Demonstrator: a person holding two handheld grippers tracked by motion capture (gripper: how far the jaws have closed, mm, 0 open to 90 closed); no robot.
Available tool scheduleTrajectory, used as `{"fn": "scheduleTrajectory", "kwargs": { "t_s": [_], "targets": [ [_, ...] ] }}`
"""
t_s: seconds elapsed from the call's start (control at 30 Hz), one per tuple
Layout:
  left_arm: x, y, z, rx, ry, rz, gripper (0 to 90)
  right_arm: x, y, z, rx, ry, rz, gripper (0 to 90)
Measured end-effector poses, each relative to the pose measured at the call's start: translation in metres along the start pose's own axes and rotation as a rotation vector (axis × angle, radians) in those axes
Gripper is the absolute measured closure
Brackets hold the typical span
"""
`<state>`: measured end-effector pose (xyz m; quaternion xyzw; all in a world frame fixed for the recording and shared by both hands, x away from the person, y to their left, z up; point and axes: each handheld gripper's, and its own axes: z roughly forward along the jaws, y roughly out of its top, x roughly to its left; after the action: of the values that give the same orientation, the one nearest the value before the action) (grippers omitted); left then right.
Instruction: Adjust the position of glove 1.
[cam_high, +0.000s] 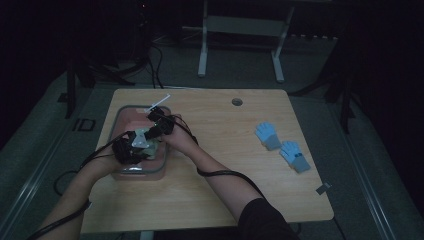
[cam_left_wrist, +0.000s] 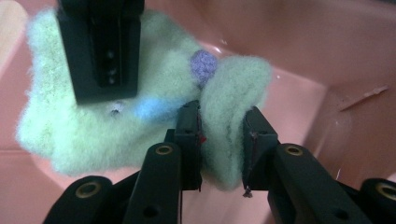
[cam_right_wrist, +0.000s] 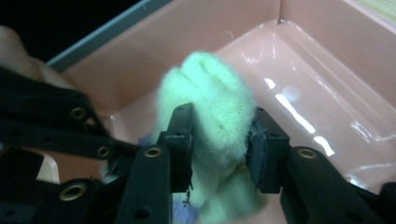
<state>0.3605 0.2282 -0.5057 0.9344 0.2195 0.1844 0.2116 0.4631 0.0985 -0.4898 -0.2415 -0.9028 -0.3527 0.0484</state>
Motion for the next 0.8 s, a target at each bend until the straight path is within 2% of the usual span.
{"fn": "scheduleTrajectory", "kwargs": {
  "t_s": [0.13,0.2,0.3,0.37,0.5,0.6,0.8],
  "targets": [
    [0.003,0.003,0.004,0.035,-0.04,-0.014,68.7,-0.003,-0.002,-0.007,0.012,0.003,0.006,58.9],
    [0.004,0.005,0.005,0.044,-0.051,-0.035,62.7,-0.004,-0.004,-0.012,0.004,0.003,0.002,58.0],
    [0.004,0.005,0.004,0.029,-0.048,-0.064,52.7,-0.004,-0.005,-0.02,-0.013,0.01,-0.003,56.3],
    [0.004,0.005,0.001,0.029,-0.027,-0.069,45.4,-0.004,-0.007,-0.026,-0.029,0.017,-0.007,55.7],
    [0.004,0.005,-0.006,0.007,-0.014,-0.092,38.0,-0.003,-0.013,-0.039,-0.042,0.026,-0.018,52.2],
    [0.003,0.006,-0.013,-0.031,-0.011,-0.129,35.6,-0.003,-0.018,-0.048,-0.055,0.037,-0.024,51.1],
    [-0.003,0.016,-0.026,-0.077,-0.021,-0.131,35.7,-0.003,-0.029,-0.066,-0.068,0.035,-0.033,53.2]
  ]
}}
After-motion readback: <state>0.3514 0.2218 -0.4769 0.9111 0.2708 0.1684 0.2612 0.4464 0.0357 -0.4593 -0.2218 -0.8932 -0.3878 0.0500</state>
